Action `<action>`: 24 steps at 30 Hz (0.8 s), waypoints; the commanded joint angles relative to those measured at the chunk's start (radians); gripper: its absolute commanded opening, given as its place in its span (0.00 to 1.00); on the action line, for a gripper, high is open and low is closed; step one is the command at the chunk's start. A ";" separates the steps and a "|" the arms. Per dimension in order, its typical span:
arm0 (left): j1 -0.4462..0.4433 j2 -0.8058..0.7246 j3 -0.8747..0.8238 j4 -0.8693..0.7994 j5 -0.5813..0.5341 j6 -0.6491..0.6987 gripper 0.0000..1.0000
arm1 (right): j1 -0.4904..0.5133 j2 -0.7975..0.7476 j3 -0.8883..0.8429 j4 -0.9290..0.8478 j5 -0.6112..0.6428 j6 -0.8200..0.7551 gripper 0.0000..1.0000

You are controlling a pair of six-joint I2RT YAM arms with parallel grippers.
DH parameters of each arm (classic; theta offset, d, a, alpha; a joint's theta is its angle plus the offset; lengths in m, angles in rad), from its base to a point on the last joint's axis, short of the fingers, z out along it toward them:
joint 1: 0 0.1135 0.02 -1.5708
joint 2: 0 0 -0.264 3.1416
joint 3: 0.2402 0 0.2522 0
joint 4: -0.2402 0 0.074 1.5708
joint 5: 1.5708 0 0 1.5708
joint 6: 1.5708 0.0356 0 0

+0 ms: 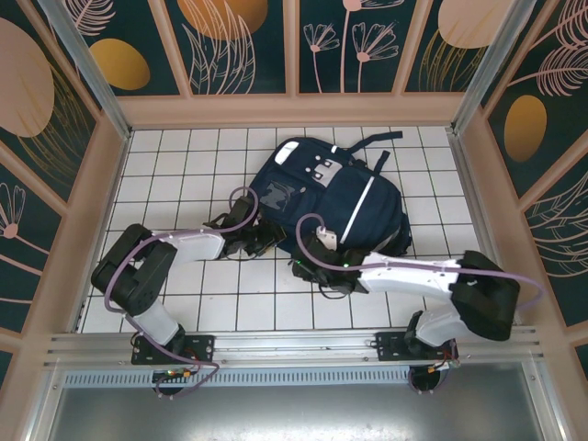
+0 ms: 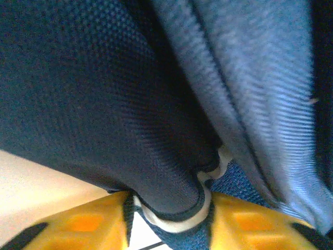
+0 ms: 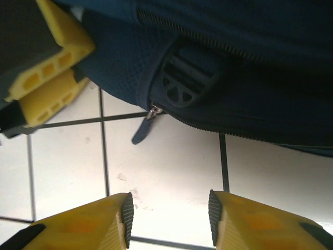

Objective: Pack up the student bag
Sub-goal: Zip the student bag at the top-center of the table.

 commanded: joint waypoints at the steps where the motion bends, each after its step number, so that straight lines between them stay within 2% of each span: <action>1: 0.000 0.028 0.002 0.026 0.010 0.017 0.32 | 0.011 0.085 0.030 0.092 0.043 0.067 0.45; 6: 0.001 0.020 -0.012 0.033 0.013 0.021 0.29 | 0.011 0.198 0.087 0.123 0.079 0.082 0.45; 10: 0.000 0.020 -0.020 0.046 0.022 0.015 0.29 | 0.007 0.276 0.159 0.095 0.106 0.090 0.48; 18: 0.000 0.012 -0.025 0.061 0.041 0.008 0.29 | -0.017 0.368 0.231 0.015 0.130 0.188 0.48; 21: 0.001 0.014 -0.029 0.065 0.044 0.006 0.30 | -0.023 0.406 0.273 -0.049 0.141 0.232 0.45; 24: 0.000 0.014 -0.033 0.069 0.047 0.005 0.29 | -0.023 0.432 0.291 -0.085 0.143 0.259 0.35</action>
